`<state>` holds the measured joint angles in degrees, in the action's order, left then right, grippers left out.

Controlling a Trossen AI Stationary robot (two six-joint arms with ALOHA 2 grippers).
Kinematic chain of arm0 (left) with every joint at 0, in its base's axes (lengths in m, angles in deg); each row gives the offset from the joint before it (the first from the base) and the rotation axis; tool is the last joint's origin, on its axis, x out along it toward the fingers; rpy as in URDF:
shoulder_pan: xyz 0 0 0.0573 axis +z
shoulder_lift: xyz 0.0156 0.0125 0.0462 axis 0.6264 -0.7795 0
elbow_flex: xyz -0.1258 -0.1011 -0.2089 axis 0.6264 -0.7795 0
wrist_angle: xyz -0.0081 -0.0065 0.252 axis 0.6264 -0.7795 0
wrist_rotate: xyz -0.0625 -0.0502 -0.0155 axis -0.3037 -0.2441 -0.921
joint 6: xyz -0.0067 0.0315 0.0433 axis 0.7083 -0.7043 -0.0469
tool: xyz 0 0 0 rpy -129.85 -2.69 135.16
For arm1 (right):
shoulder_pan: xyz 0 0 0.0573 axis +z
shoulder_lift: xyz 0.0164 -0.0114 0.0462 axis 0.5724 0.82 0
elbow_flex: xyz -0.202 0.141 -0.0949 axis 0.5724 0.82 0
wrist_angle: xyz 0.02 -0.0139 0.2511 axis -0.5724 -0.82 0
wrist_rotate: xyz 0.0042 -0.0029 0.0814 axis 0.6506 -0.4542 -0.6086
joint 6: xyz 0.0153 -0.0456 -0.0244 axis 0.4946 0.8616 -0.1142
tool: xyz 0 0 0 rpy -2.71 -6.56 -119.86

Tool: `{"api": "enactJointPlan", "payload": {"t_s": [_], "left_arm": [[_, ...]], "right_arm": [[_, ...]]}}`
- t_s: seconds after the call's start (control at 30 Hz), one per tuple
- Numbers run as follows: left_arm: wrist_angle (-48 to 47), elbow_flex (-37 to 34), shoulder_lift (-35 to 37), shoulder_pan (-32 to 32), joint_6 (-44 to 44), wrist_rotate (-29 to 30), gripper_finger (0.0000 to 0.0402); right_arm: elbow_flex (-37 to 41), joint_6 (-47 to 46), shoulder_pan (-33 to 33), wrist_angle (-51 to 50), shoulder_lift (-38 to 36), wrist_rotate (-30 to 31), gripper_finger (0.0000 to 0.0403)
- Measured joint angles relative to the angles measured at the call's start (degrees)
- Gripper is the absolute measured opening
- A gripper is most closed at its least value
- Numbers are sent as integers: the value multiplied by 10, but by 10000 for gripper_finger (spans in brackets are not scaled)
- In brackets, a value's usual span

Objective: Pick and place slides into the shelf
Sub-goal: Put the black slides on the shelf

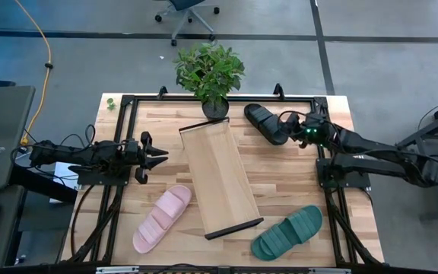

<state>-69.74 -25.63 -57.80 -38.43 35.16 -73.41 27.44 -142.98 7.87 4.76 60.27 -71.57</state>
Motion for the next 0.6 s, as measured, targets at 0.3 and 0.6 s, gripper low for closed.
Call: {"api": "enactJointPlan", "payload": {"t_s": [0.3,0.6], "left_arm": [[-4,0,0,0,0,2,83],[-3,0,0,0,15,3,83]], "right_arm": [[0,-36,2,0,36,-2,108],[0,-52,2,1,74,-17,108]]}}
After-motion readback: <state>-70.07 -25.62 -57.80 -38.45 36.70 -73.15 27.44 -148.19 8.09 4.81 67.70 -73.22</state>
